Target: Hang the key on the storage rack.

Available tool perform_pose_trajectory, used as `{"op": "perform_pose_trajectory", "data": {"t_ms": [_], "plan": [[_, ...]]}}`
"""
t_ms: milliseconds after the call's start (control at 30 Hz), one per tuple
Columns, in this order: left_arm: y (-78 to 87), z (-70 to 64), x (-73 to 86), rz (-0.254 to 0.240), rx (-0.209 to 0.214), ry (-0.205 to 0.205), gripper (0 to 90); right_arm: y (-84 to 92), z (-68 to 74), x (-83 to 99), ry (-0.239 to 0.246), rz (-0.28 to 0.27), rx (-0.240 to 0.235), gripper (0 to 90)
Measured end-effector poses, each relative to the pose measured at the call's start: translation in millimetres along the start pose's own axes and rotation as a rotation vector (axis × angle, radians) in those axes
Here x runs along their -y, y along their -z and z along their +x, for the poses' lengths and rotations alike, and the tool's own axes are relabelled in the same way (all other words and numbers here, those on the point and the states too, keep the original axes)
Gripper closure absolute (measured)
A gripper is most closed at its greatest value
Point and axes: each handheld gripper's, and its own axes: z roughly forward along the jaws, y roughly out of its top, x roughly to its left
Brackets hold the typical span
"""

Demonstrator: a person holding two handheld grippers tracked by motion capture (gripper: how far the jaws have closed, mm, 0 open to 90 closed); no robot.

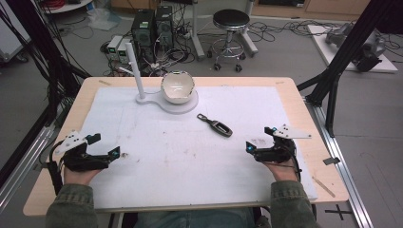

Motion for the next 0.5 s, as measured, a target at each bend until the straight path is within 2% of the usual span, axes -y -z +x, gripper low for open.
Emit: {"op": "perform_pose_trajectory", "data": {"t_ms": [300, 500], "plan": [[-3.4, 1.2, -1.1, 0.005, -0.010, -0.015, 2.9, 3.0, 4.1, 0.1, 0.027, -0.005, 0.004, 0.5], [-5.1, 2.3, -0.8, 0.009, -0.011, -0.018, 2.9, 1.7, 4.4, 1.1, 0.037, 0.016, 0.005, 0.5]]}}
